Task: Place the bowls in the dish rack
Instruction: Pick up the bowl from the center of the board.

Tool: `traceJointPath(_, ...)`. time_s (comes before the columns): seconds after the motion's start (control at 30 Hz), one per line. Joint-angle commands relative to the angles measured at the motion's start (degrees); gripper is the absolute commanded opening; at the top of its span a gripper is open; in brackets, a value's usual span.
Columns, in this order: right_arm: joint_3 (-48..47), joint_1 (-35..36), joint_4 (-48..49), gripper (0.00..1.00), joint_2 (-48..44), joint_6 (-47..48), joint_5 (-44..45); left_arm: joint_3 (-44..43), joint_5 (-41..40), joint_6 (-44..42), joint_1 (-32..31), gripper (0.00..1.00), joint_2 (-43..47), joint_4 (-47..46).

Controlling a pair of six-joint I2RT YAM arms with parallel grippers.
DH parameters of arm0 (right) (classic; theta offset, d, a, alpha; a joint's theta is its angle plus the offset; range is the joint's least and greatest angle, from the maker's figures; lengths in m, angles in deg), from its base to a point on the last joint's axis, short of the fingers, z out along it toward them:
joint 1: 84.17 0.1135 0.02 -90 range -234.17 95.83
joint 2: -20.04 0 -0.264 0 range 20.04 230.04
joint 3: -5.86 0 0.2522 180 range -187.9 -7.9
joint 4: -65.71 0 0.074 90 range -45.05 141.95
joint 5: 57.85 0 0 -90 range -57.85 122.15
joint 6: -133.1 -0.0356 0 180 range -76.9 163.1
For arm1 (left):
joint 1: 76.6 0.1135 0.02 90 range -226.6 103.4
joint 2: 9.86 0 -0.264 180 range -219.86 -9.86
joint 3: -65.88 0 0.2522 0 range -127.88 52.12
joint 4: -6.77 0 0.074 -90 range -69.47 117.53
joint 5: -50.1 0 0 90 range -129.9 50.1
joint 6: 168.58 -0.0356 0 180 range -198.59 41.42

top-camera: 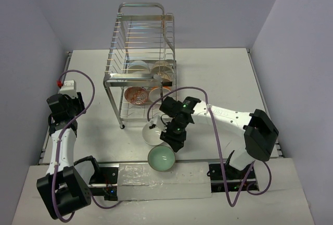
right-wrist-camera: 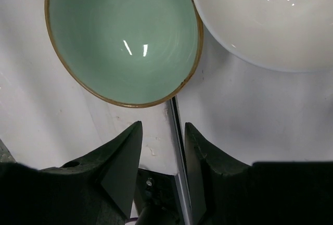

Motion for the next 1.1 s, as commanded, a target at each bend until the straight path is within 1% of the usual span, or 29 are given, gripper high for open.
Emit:
traceJointPath(0.0,-1.6,0.5,-1.5,0.46,-0.7,-0.3,-1.0,-1.5,1.5,0.0,0.3,0.46,1.0,-1.5)
traceJointPath(0.1,0.2,0.5,-2.3,0.46,-4.9,-0.1,-0.5,-1.5,1.7,0.1,0.3,0.46,0.9,-1.6)
traceJointPath(0.2,1.2,0.8,-2.9,0.46,-6.5,-1.0,-0.3,-1.7,1.9,0.2,0.3,0.46,0.6,-1.6)
traceJointPath(0.37,3.6,2.1,-4.0,0.45,-6.7,-0.3,-1.9,-1.5,1.7,0.0,0.3,0.46,0.6,-1.3)
traceJointPath(0.5,3.0,4.0,-4.2,0.45,-7.4,-0.5,-0.9,-1.6,1.7,0.1,0.3,0.46,0.6,-1.1)
traceJointPath(0.73,1.5,5.2,-3.0,0.45,-3.9,-1.9,-1.1,-1.7,1.3,0.1,0.3,0.46,0.9,-0.7)
traceJointPath(0.93,-0.2,5.5,-2.3,0.49,-0.5,-2.3,-1.9,-1.5,1.6,-0.1,0.3,0.46,1.4,-0.7)
traceJointPath(1.07,-1.7,5.4,-1.3,0.5,1.9,-2.9,-0.7,-1.5,1.7,0.0,0.3,0.46,1.1,-0.7)
